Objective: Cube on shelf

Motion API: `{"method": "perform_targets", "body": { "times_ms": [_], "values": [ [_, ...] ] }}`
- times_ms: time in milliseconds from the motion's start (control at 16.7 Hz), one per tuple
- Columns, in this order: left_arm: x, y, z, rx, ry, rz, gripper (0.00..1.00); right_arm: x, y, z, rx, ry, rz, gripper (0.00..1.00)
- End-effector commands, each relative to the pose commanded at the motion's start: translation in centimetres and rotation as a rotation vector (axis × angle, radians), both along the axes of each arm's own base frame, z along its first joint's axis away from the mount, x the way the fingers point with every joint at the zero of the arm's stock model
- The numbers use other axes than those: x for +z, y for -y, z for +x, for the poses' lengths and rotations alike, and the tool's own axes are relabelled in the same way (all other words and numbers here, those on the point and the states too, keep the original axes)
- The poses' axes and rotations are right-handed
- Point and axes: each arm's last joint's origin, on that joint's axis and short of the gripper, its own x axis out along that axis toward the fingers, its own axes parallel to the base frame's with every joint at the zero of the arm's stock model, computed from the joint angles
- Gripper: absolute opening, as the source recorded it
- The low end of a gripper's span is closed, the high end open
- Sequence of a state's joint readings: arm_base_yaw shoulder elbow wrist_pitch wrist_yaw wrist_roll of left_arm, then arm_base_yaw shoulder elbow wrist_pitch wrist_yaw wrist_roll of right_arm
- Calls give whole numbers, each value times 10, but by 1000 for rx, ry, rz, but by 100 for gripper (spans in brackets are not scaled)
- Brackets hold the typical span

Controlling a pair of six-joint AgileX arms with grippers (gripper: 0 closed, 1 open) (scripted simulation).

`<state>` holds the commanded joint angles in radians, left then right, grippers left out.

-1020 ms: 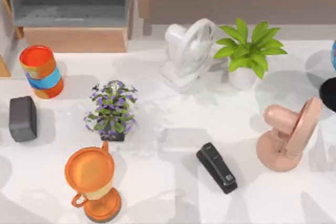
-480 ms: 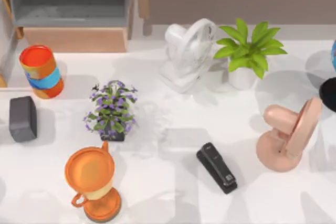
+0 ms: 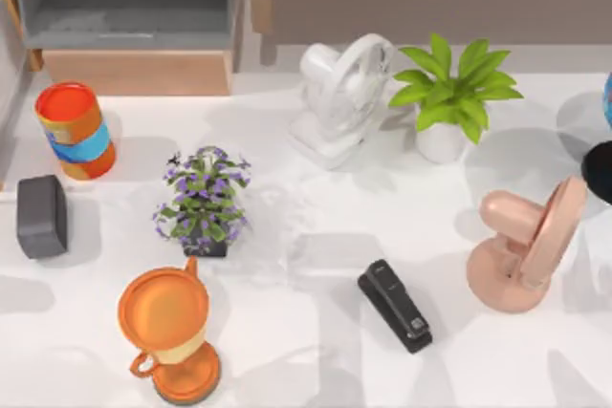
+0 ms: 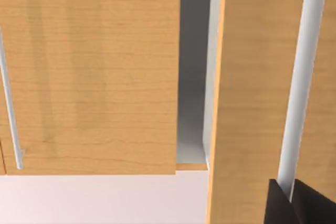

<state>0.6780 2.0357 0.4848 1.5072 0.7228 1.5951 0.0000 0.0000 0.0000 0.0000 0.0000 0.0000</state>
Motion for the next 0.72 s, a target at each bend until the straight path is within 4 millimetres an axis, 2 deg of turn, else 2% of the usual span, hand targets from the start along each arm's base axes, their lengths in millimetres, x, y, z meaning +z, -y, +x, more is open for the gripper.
{"method": "perform_targets", "body": {
  "times_ms": [120, 720],
  "values": [
    [0, 0, 0, 0, 0, 0, 0, 0, 0, 0, 0, 0, 0, 100],
    [0, 0, 0, 0, 0, 0, 75, 0, 0, 0, 0, 0, 0, 100]
  ]
}}
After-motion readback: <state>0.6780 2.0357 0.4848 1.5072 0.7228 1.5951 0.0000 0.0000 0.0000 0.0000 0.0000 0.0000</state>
